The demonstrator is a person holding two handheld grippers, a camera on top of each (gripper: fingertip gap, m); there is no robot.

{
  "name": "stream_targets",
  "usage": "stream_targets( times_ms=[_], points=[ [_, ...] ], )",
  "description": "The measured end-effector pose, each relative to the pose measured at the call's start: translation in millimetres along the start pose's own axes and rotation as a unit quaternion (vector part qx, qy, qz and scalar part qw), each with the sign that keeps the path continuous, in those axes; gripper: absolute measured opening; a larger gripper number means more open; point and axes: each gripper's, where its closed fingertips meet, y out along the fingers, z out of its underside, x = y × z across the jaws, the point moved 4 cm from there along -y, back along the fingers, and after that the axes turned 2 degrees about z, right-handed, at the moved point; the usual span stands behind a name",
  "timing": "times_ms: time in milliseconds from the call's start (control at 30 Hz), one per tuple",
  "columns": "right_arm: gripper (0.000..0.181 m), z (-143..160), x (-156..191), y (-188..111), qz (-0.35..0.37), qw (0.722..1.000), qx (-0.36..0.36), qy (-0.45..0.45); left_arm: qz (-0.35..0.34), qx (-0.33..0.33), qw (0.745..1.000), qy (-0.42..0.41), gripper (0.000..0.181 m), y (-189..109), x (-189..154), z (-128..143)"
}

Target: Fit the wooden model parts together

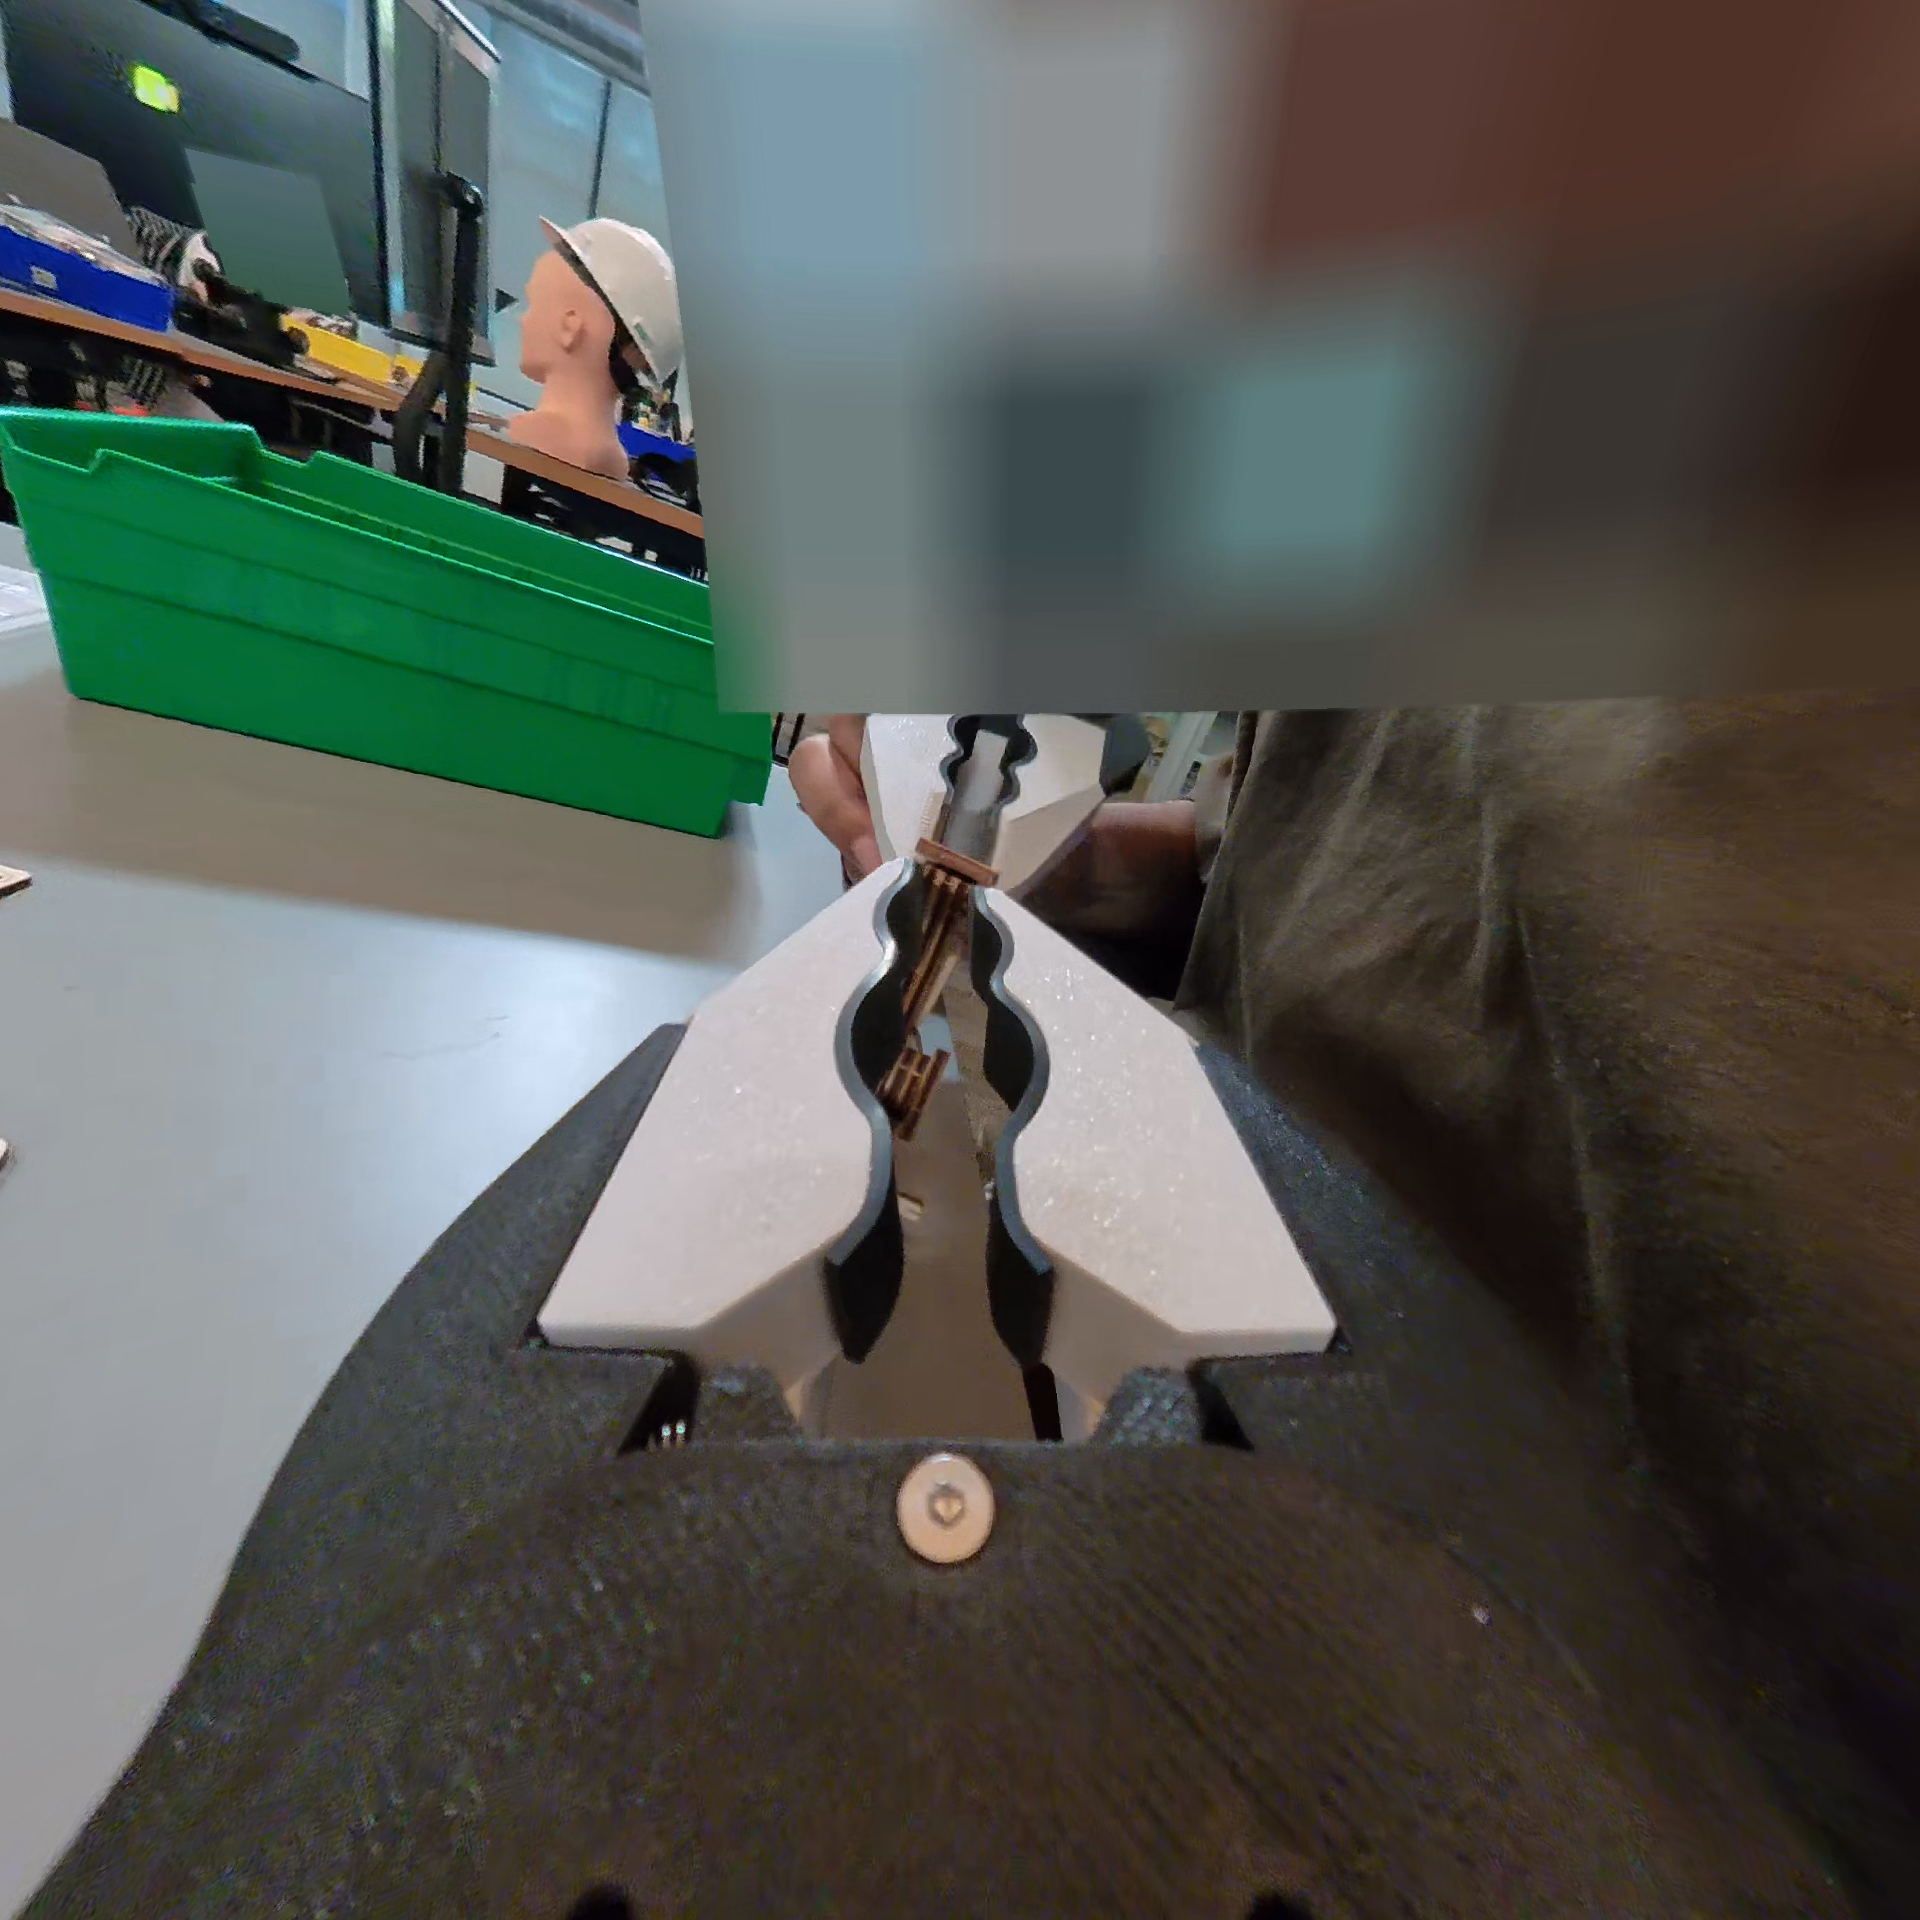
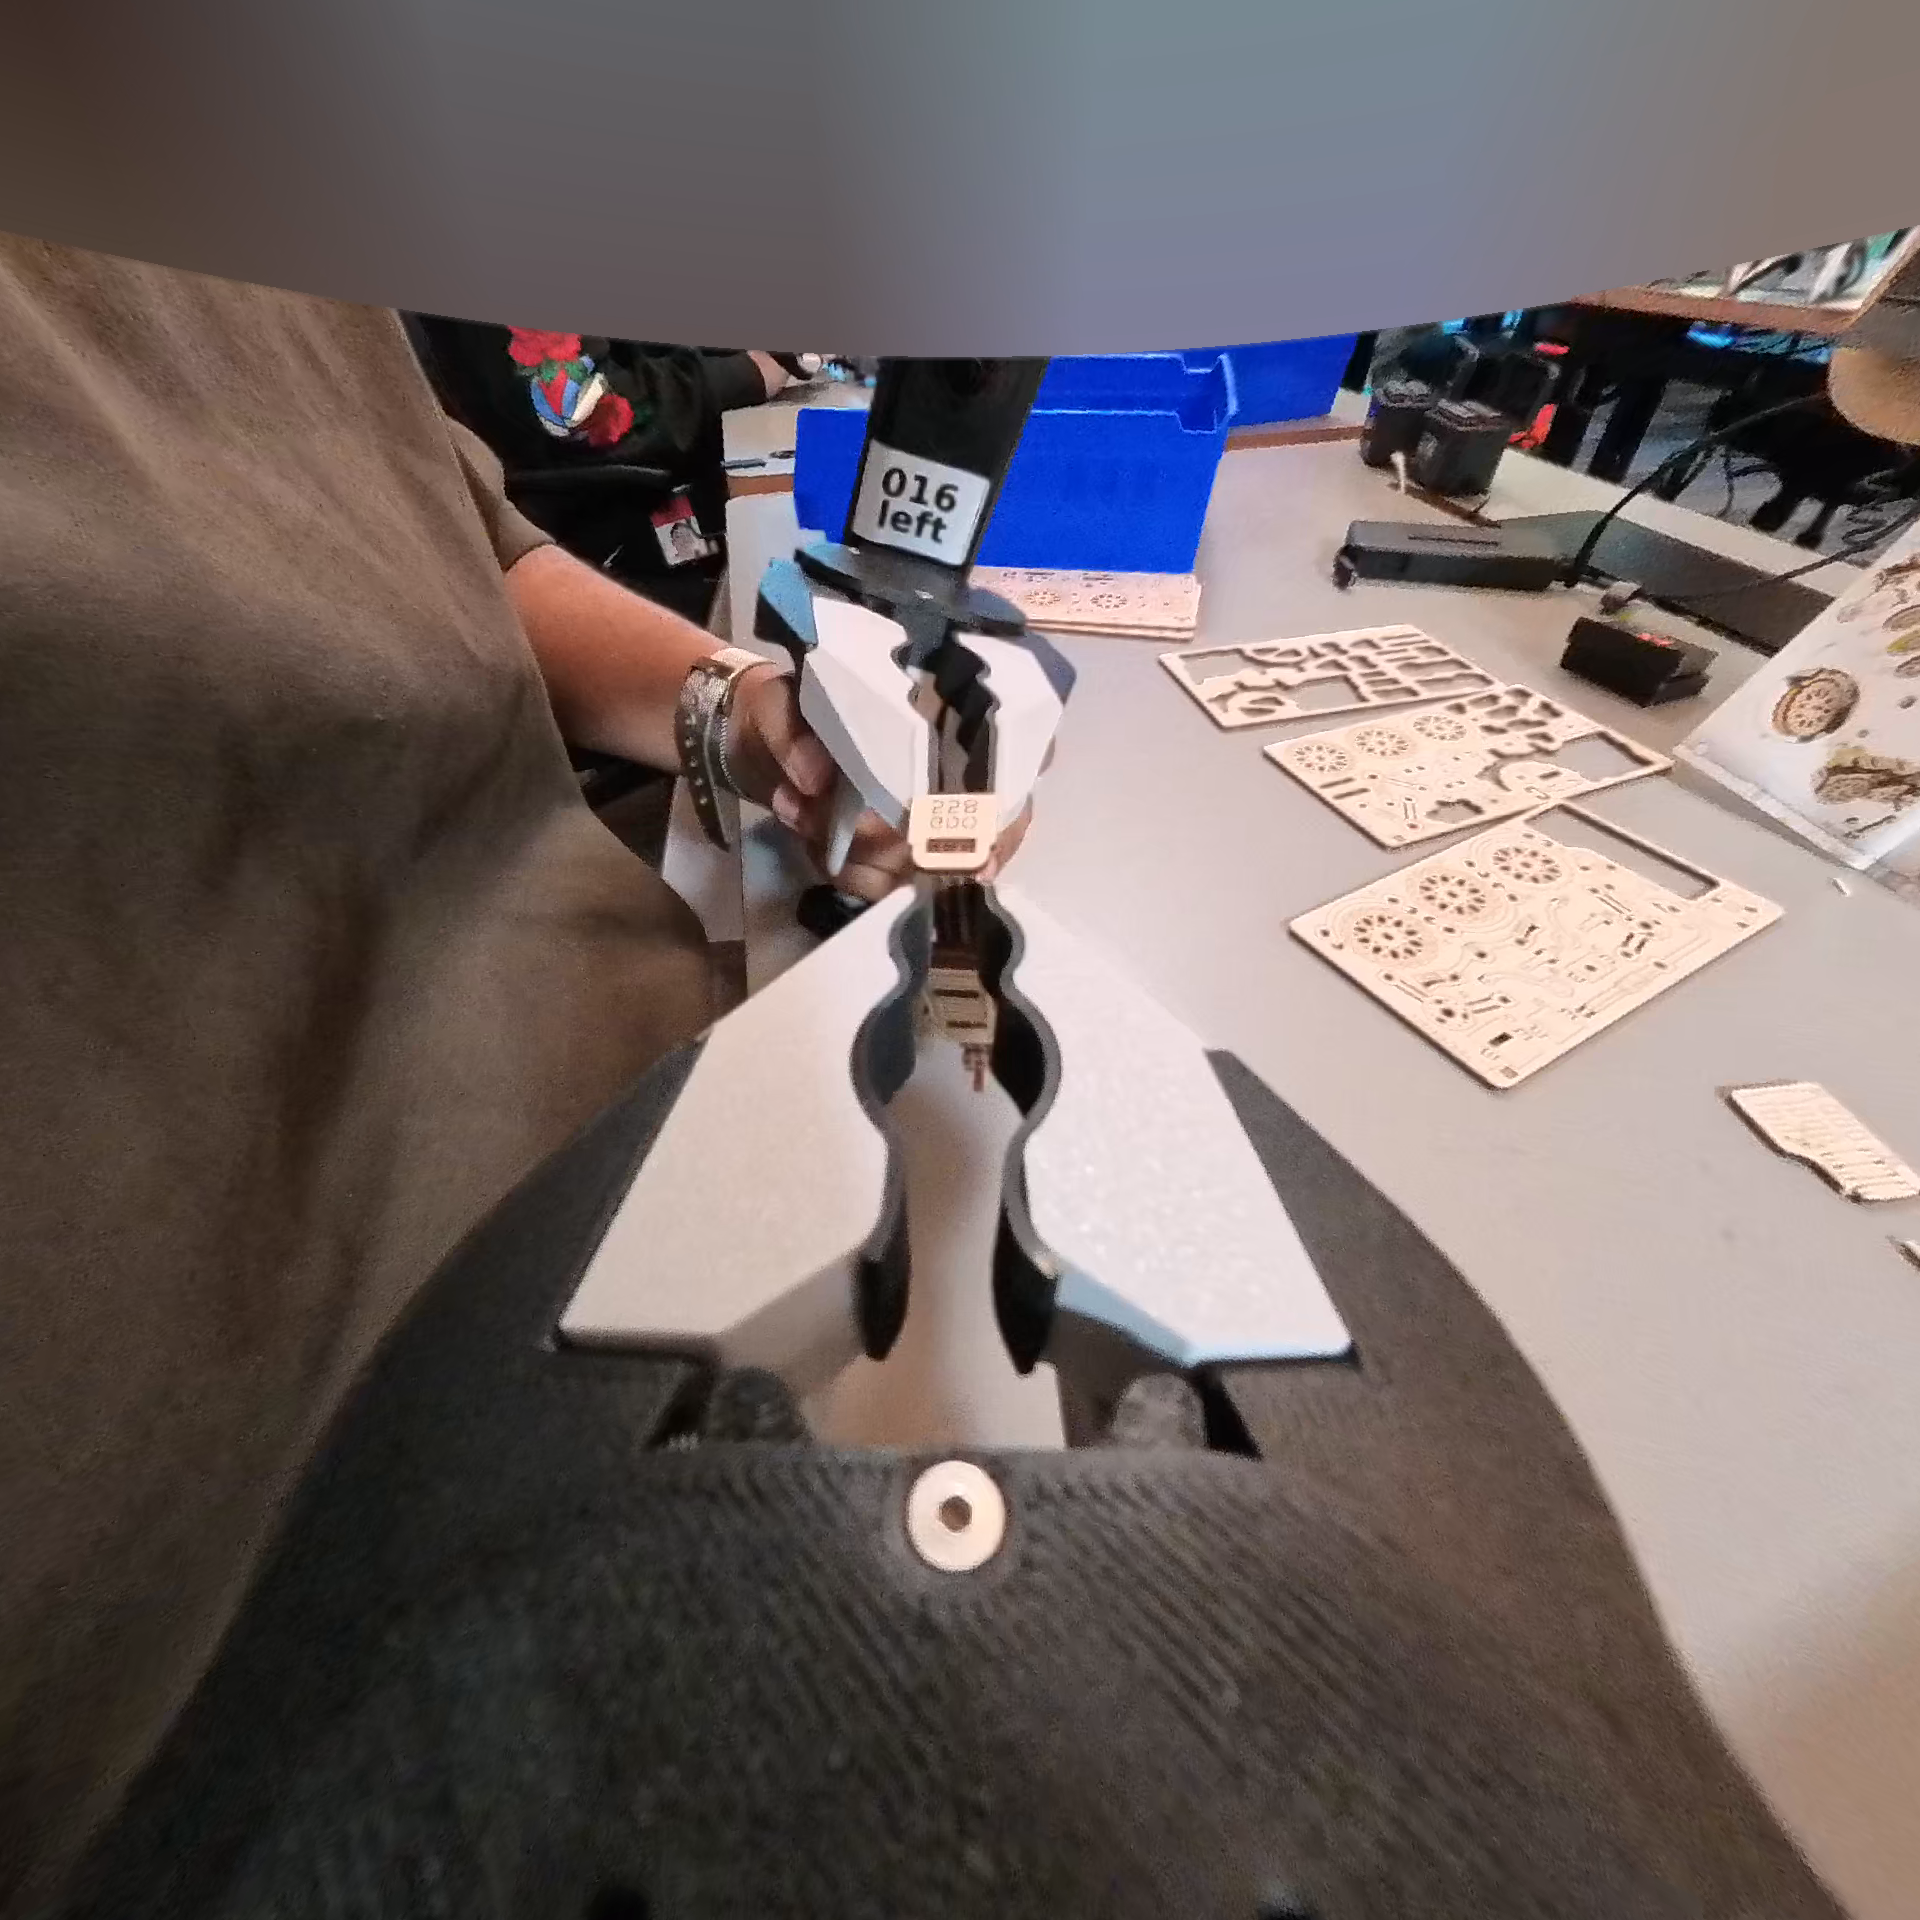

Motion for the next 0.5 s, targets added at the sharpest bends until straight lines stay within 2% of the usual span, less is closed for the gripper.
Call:
stream_targets(
  times_ms=[200, 433, 500],
  points=[
    [0.009, -1.1, 0.2, 1.8, 0.027, 0.999, -0.011, -0.016, -0.006, -0.004, 1.000, 0.000, 0.005, -1.5, 1.9, -2.1],
    [0.011, -2.6, -1.6, 1.4, 0.024, 1.000, -0.018, -0.001, 0.001, -0.024, 0.999, -0.034, 0.005, -1.0, 4.1, -4.0],
    [0.020, -3.3, 0.1, 1.5, 0.017, 1.000, -0.019, 0.002, 0.002, -0.032, 0.998, -0.047, 0.005, -1.0, 5.9, -5.1]
  ],
)
